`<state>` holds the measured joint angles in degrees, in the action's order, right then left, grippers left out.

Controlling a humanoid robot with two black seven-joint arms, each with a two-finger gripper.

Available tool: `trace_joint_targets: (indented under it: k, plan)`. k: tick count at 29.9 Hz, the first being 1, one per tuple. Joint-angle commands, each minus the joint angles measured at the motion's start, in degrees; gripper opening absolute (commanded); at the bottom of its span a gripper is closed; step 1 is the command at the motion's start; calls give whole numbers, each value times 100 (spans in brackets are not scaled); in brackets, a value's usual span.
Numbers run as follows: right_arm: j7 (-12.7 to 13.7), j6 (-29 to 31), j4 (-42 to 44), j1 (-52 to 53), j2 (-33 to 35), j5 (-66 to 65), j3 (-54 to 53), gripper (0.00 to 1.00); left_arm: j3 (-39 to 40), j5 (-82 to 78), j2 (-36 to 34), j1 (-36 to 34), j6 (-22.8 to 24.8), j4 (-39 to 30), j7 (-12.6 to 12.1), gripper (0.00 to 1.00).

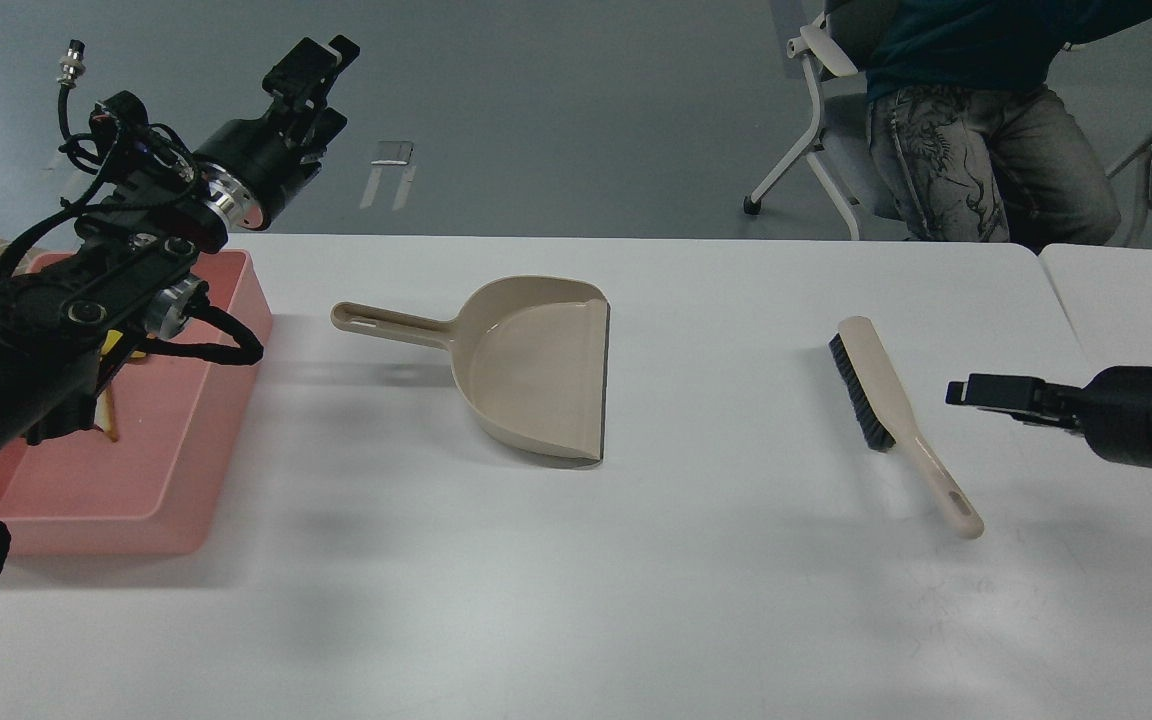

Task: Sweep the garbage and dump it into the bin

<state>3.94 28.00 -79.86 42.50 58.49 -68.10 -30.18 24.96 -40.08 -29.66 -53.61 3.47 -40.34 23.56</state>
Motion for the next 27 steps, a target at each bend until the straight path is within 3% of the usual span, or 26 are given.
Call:
trace_joint_targets:
  k: [1, 6, 14, 20, 24, 25, 27]
  plan:
    - [-7, 0, 75, 13, 5, 225, -828, 100, 9, 9, -13, -35, 13, 0, 17, 96]
    - [-7, 0, 628, 13, -557, 832, -1903, 100, 9, 35, -13, -62, 49, 0, 70, 96]
    - [-34, -233, 2166, 207, -2631, 1105, -3599, 100, 79, 44, 101, -53, 145, 131, 368, 96]
    - [-297, -576, 2958, 444, -4020, 1105, -4522, 100, 114, 132, 364, -62, 461, 465, 444, 96]
    - [-744, -735, 3537, 523, -4968, 1105, -5075, 100, 106, 579, 558, -62, 654, 650, 444, 96]
    - [-746, -735, 3538, 523, -4970, 1105, -5077, 100, 106, 580, 558, -62, 655, 650, 444, 96]
    - [-1095, -726, 3888, 567, -5364, 1105, -5313, 100, 114, 712, 680, -62, 839, 825, 444, 96]
